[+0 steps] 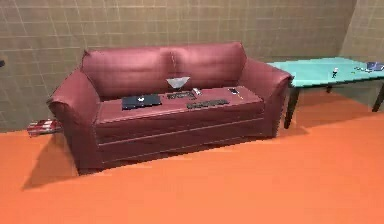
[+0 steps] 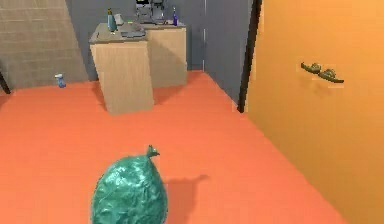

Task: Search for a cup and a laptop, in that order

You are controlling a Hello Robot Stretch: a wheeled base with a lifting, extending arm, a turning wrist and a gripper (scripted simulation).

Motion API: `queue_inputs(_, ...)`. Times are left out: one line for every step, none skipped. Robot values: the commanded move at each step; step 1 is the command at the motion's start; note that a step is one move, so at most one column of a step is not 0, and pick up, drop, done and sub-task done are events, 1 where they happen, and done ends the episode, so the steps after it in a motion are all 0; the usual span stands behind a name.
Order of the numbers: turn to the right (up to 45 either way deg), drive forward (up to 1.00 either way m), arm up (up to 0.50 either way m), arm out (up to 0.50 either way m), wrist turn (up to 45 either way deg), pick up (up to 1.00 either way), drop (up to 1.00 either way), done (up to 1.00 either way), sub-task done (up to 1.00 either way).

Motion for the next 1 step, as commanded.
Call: queue_inputs(0.0, 0.9, 0.0, 0.0, 0.0, 0.0, 0.0, 0.0, 0.0)
